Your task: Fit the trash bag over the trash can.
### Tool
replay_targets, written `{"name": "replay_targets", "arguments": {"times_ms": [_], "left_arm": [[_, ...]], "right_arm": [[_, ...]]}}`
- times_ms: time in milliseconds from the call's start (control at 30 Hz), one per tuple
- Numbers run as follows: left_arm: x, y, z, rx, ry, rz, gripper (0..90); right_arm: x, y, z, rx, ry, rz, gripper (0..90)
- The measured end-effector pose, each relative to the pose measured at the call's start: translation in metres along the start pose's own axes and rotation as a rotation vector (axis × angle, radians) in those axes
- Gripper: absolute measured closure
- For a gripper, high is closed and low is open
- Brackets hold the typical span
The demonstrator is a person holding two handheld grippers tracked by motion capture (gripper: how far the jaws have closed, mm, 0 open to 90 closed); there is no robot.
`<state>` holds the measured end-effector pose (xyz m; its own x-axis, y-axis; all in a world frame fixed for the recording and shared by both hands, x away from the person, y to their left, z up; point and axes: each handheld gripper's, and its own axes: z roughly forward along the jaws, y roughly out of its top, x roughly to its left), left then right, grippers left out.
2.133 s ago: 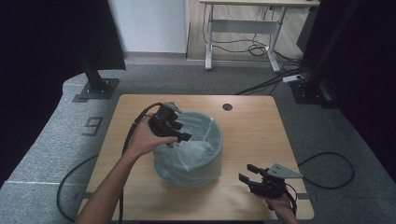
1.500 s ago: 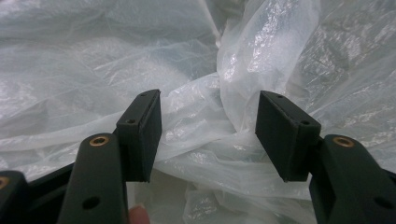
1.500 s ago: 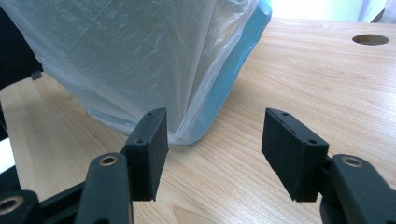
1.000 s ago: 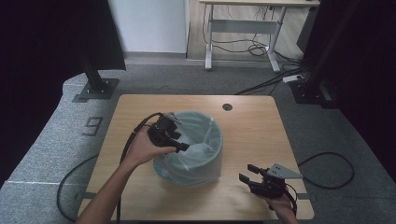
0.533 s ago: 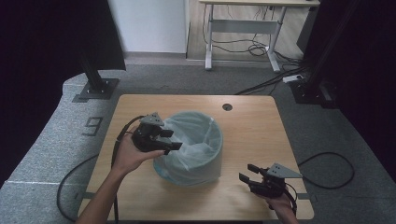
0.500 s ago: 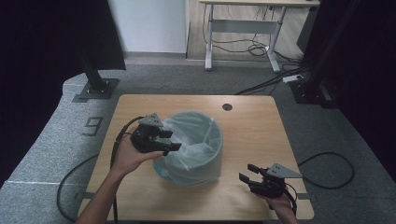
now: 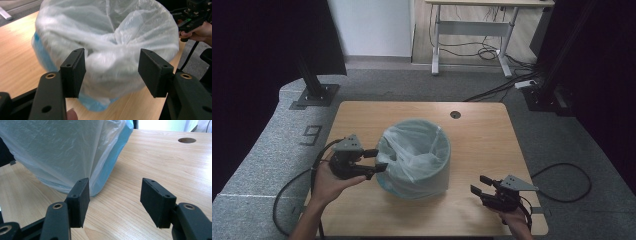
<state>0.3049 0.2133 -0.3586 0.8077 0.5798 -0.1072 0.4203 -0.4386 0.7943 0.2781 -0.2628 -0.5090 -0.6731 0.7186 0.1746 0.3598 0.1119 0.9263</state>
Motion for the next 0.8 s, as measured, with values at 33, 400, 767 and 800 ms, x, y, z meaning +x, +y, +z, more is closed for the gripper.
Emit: {"name": "replay_targets", "arguments": {"times_ms": [33,400,767,800], "left_arm": [[0.001,-0.006,-0.002,-0.004,0.000,-0.008,38.6],[0.015,-0.056,-0.012,-0.026,0.016,-0.090,38.6],[0.027,-0.097,-0.007,-0.023,0.034,-0.166,38.8],[0.027,-0.098,-0.006,-0.021,0.036,-0.169,38.8]], "right_arm": [[-0.001,0.000,-0.001,-0.001,-0.003,0.001,39.5],[-0.013,-0.006,-0.014,-0.013,-0.041,0.030,39.5],[-0.015,-0.010,-0.013,0.004,-0.055,0.029,39.5],[-0.015,-0.010,-0.013,0.006,-0.057,0.030,39.5]]}}
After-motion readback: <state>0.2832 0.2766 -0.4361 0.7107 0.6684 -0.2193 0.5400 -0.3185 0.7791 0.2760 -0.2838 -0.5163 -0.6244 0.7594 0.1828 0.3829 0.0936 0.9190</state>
